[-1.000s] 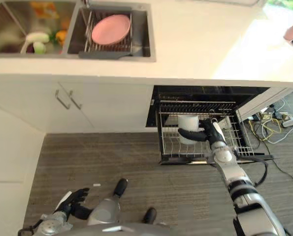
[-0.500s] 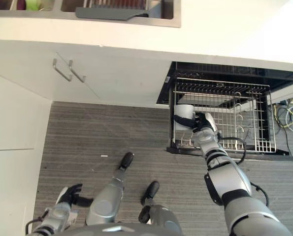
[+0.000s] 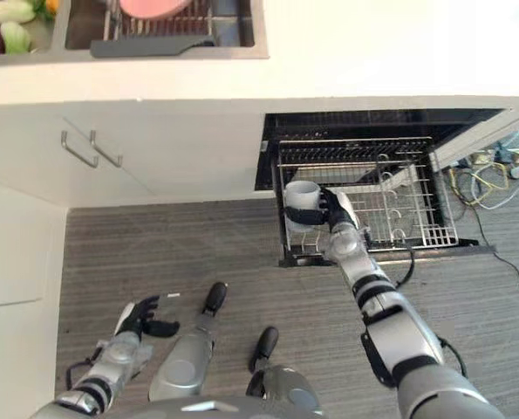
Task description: Place the dishes in the dishwasher.
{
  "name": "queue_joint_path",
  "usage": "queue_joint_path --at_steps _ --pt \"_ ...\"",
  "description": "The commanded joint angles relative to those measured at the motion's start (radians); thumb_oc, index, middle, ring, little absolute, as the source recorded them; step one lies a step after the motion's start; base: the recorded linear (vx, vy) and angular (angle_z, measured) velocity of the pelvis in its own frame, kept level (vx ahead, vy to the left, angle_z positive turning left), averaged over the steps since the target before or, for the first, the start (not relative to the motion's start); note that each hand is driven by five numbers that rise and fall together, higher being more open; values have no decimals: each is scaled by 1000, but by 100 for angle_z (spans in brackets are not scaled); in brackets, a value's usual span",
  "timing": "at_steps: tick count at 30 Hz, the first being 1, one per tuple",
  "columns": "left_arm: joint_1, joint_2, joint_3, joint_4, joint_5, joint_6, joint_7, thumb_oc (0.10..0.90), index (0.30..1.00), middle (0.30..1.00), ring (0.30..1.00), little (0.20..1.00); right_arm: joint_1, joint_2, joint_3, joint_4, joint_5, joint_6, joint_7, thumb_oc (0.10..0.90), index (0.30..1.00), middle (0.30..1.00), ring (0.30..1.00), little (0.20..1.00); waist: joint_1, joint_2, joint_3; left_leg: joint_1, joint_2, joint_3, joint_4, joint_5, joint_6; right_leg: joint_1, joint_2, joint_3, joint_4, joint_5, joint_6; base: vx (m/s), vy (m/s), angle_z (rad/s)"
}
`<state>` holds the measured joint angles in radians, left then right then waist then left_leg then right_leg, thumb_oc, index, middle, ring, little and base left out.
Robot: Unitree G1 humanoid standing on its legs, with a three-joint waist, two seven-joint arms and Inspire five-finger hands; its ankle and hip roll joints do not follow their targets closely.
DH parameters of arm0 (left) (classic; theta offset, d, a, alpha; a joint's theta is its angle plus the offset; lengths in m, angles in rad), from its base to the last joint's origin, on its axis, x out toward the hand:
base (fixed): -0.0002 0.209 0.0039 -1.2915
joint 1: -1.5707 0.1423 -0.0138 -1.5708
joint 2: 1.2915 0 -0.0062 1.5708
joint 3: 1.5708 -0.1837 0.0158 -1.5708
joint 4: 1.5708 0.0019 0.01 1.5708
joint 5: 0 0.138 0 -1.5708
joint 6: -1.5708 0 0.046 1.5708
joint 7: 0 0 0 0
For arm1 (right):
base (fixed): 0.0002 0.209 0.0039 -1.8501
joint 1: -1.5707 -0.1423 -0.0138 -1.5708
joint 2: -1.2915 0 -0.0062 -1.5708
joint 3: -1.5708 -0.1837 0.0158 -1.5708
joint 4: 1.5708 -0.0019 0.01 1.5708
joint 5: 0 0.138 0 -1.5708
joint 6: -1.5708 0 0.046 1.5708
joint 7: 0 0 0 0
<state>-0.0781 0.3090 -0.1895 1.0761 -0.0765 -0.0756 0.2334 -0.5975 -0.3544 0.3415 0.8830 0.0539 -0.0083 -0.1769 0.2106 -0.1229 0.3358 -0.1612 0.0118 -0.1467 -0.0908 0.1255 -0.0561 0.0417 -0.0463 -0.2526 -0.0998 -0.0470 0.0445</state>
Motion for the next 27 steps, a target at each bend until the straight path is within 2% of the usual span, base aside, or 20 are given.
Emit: queue_joint_path --at_steps 1,3,8,11,20,24,27 --pt "66 5 7 54 29 3 12 800 900 900 900 900 81 -85 -23 -176 30 -72 -6 800 900 900 900 900 -5 -9 -111 50 30 -3 4 -56 -14 -42 -37 27 27 44 83 34 41 -9" --pt "70 -4 33 67 44 8 6 800 900 900 900 900 225 -104 -114 -343 84 -99 12 800 900 900 900 900 -35 -1 -133 76 29 10 4 -64 -11 -25 -40 37 27 41 85 38 43 -11" --pt "69 -22 46 84 59 14 0 800 900 900 900 900 376 -97 -206 -483 146 -124 41 800 900 900 900 900 -61 13 -161 109 27 21 4 -77 -7 0 -45 44 26 36 87 28 31 -15" --pt "76 -31 51 76 78 21 -14 800 900 900 900 900 465 -102 -248 -581 154 -128 67 800 900 900 900 900 -81 29 -181 135 27 34 4 -85 -5 14 -47 56 26 31 87 15 32 -14" --pt "94 -43 50 85 77 21 -20 800 900 900 900 900 450 -113 -225 -554 125 -110 73 800 900 900 900 900 -77 43 -197 163 27 52 4 -95 -2 33 -46 70 18 31 88 8 9 -13" --pt "109 -39 44 94 88 24 -25 800 900 900 900 900 427 -123 -208 -532 99 -100 71 800 900 900 900 900 -60 31 -192 153 29 38 4 -91 -3 34 -43 56 14 32 89 -2 -17 4" --pt "119 -24 50 94 82 26 -24 800 900 900 900 900 390 -137 -182 -499 88 -91 75 800 900 900 900 900 -31 12 -183 134 30 18 4 -85 -6 27 -40 42 13 31 88 -21 -52 8"
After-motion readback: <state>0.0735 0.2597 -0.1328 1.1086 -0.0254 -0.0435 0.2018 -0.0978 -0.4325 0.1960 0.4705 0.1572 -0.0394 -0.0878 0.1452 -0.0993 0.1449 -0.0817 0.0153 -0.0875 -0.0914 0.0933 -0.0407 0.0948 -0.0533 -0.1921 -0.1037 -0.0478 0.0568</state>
